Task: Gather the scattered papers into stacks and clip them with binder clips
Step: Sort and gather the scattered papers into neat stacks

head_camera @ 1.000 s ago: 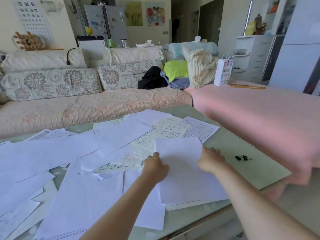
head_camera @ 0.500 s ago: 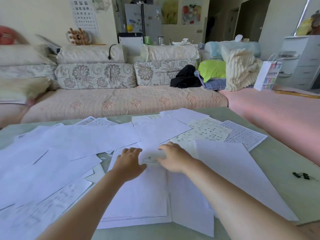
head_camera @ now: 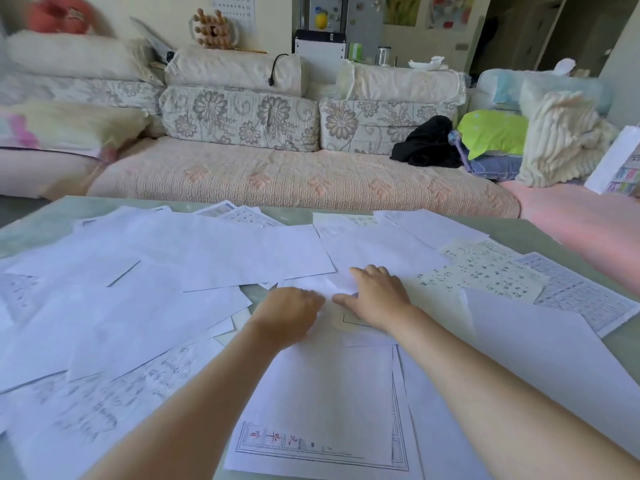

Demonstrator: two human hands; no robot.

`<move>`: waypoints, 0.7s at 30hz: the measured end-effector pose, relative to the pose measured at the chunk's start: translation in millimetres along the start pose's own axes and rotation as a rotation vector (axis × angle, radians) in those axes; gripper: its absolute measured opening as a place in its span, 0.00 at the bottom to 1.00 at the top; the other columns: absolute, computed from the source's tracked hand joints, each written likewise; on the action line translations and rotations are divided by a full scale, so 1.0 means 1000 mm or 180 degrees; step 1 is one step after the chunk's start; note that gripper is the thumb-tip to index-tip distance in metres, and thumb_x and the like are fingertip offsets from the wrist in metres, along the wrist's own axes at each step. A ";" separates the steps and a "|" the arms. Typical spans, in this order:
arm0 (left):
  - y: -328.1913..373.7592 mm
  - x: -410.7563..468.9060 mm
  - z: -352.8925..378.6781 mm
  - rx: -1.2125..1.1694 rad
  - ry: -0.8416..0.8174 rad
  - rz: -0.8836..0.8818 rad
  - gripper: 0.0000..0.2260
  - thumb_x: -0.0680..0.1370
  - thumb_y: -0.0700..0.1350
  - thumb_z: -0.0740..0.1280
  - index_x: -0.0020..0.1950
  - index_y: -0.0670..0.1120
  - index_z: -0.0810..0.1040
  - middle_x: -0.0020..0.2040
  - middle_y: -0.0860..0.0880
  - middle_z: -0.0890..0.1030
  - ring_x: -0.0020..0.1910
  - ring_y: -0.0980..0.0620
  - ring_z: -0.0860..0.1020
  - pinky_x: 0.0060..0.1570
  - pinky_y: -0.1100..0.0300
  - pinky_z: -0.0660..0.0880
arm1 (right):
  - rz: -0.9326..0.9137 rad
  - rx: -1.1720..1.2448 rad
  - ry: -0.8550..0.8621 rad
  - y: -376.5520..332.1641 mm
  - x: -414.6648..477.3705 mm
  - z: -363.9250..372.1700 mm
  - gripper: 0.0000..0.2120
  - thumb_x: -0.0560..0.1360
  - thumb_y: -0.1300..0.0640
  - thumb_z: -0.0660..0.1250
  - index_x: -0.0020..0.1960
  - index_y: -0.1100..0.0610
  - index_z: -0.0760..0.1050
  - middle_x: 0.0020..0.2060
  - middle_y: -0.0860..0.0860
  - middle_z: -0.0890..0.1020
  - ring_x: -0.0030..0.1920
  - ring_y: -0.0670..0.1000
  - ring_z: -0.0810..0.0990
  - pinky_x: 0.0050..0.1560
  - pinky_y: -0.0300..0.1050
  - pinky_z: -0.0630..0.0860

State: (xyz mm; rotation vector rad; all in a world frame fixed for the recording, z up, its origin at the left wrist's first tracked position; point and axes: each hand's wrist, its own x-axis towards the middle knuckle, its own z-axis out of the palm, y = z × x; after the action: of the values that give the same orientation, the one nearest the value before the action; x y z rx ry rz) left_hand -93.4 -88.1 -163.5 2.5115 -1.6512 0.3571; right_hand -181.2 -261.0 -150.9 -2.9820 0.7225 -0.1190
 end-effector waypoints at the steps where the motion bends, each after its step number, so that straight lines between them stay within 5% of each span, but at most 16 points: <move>1: -0.001 0.000 0.003 0.0019 0.0091 0.0038 0.10 0.75 0.41 0.59 0.48 0.48 0.80 0.41 0.50 0.83 0.39 0.44 0.81 0.33 0.58 0.73 | -0.0112 -0.0174 0.0148 -0.001 0.000 0.000 0.26 0.78 0.37 0.60 0.66 0.55 0.70 0.60 0.54 0.75 0.64 0.58 0.71 0.59 0.51 0.70; 6: 0.000 -0.004 0.002 -0.0062 0.0520 0.0109 0.11 0.77 0.43 0.61 0.51 0.53 0.82 0.46 0.53 0.84 0.46 0.48 0.79 0.35 0.59 0.66 | -0.0540 -0.0499 0.0250 -0.001 -0.009 -0.010 0.09 0.73 0.65 0.61 0.49 0.56 0.75 0.43 0.54 0.77 0.46 0.59 0.76 0.34 0.46 0.62; 8: 0.003 -0.007 -0.006 -0.0289 0.0747 0.0063 0.09 0.77 0.42 0.63 0.49 0.52 0.82 0.43 0.53 0.83 0.45 0.48 0.79 0.35 0.59 0.65 | -0.0487 -0.0224 0.0195 0.003 -0.017 -0.015 0.07 0.70 0.66 0.60 0.41 0.55 0.72 0.37 0.52 0.76 0.42 0.59 0.74 0.31 0.45 0.63; 11: 0.003 -0.010 -0.019 -0.0827 0.1095 -0.0172 0.04 0.76 0.44 0.66 0.47 0.51 0.80 0.43 0.55 0.80 0.46 0.51 0.77 0.32 0.58 0.71 | -0.0609 0.0221 0.0052 0.005 -0.032 -0.024 0.08 0.76 0.56 0.58 0.42 0.52 0.74 0.39 0.49 0.79 0.45 0.56 0.77 0.42 0.46 0.74; 15: 0.008 -0.014 -0.033 -0.1584 0.1359 -0.0253 0.02 0.74 0.44 0.69 0.43 0.51 0.77 0.54 0.56 0.79 0.54 0.53 0.74 0.51 0.58 0.74 | -0.0439 0.1189 -0.0356 -0.002 -0.066 -0.041 0.17 0.76 0.35 0.59 0.55 0.43 0.79 0.45 0.44 0.82 0.49 0.49 0.80 0.49 0.46 0.76; 18: 0.016 -0.025 -0.050 -0.2373 0.0932 -0.0433 0.06 0.76 0.46 0.68 0.47 0.56 0.73 0.53 0.61 0.80 0.53 0.60 0.77 0.52 0.61 0.74 | -0.0558 0.0797 0.0025 -0.003 -0.077 -0.041 0.09 0.80 0.51 0.62 0.55 0.47 0.80 0.41 0.49 0.80 0.46 0.55 0.80 0.43 0.45 0.72; 21: 0.018 -0.040 -0.062 -0.1683 0.0262 -0.0236 0.15 0.74 0.49 0.70 0.58 0.60 0.71 0.53 0.65 0.79 0.50 0.58 0.78 0.45 0.60 0.74 | -0.0544 0.1436 0.0068 -0.003 -0.084 -0.041 0.14 0.79 0.60 0.61 0.54 0.47 0.83 0.39 0.51 0.82 0.42 0.55 0.80 0.40 0.45 0.73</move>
State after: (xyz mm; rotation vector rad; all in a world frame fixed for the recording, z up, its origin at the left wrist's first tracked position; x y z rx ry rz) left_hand -133.6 -45.8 -114.5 2.1218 -1.3894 0.0075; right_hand -257.9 -221.6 -114.5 -2.6032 0.3763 -0.2821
